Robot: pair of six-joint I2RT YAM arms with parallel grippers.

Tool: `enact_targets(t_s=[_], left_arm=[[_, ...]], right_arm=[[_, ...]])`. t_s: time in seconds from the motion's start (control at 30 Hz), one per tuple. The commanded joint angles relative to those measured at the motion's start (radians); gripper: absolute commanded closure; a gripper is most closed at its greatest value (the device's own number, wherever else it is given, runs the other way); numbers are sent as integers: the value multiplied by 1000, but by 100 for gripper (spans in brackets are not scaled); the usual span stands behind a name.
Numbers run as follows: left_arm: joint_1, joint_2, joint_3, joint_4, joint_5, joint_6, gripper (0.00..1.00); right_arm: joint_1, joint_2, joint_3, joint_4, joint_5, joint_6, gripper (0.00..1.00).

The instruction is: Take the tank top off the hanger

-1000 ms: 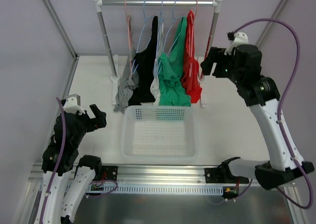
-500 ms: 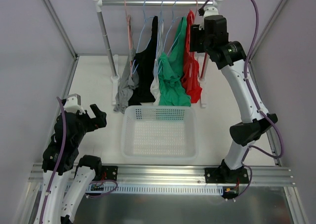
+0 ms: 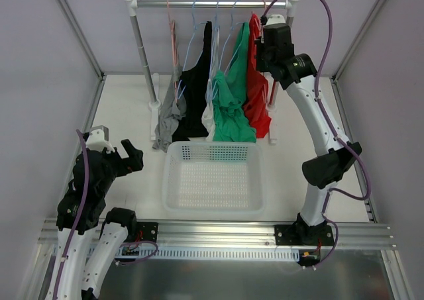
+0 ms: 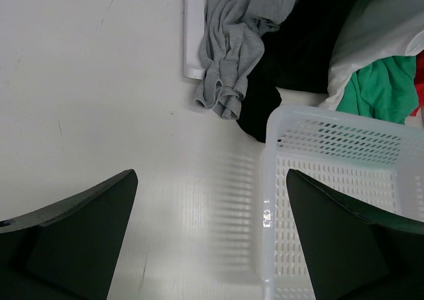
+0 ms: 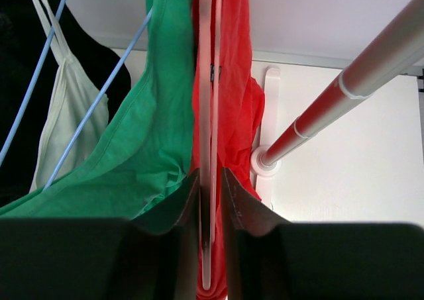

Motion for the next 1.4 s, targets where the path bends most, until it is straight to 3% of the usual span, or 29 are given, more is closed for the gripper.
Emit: enact_targets(t_s=[0.0,0.13,0.33,0.87,1.37], left_arm=[[-12,11,-9,33,25,-4,1],[-12,12,-11,34,28,-3,1],[-12,15,-11,34,29,-3,1],[-13,11,-11,34,37,-1,1],[-30,-12,-12,37,35,-1,1]], right_arm=[[6,-33,2,80,72,37,81],[7,-63,-19,106,98,49,92],[4,-85,-19,126,97,48,99],[6,-174,-39,163,34,-8,100],[6,-395,-262,143,-31,-32,100]])
